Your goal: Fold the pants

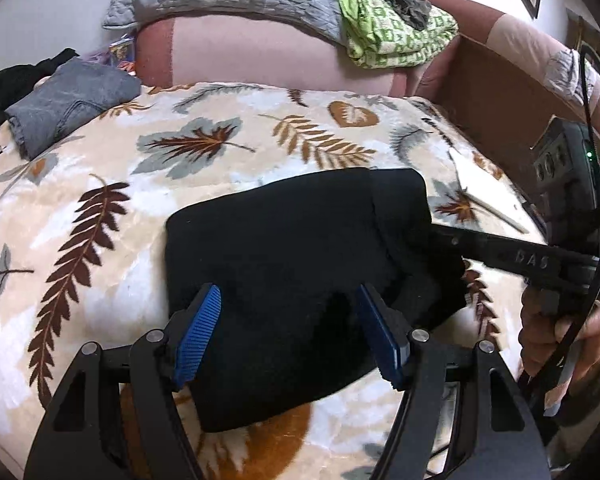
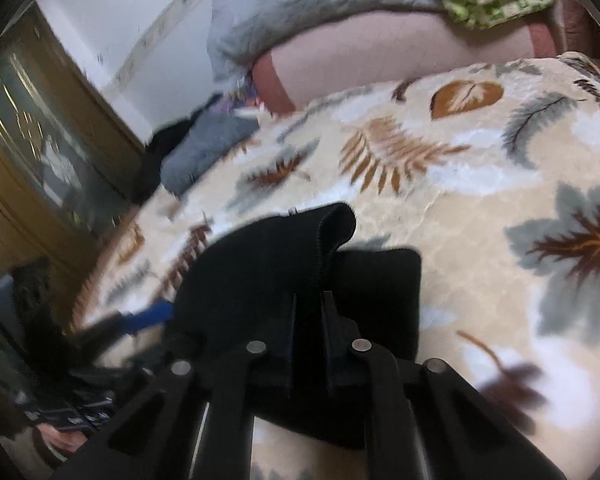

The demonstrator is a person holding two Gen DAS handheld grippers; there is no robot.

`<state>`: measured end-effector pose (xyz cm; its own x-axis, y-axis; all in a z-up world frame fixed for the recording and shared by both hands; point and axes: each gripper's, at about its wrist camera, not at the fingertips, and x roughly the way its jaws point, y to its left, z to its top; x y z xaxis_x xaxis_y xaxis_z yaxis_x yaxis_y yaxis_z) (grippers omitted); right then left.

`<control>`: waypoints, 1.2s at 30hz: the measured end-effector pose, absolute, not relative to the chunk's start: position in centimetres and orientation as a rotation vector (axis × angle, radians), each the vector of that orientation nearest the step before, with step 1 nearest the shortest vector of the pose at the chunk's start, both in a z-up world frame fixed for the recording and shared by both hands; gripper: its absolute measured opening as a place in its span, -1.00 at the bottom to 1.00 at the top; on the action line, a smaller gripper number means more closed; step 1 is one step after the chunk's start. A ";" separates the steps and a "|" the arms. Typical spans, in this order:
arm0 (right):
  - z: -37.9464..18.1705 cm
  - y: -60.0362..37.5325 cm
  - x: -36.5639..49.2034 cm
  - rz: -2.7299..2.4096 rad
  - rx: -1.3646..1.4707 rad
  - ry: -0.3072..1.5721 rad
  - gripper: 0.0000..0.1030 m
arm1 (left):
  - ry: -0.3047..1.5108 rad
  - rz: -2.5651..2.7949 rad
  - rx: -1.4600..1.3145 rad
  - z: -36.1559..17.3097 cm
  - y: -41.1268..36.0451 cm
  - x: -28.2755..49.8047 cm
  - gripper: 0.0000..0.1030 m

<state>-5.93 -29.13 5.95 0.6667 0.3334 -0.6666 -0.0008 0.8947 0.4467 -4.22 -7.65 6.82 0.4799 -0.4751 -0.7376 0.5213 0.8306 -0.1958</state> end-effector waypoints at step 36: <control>3.3 -30.0 -1.4 0.090 0.394 0.899 -0.62 | 0.866 -0.455 0.136 5.4 -10.2 0.5 0.59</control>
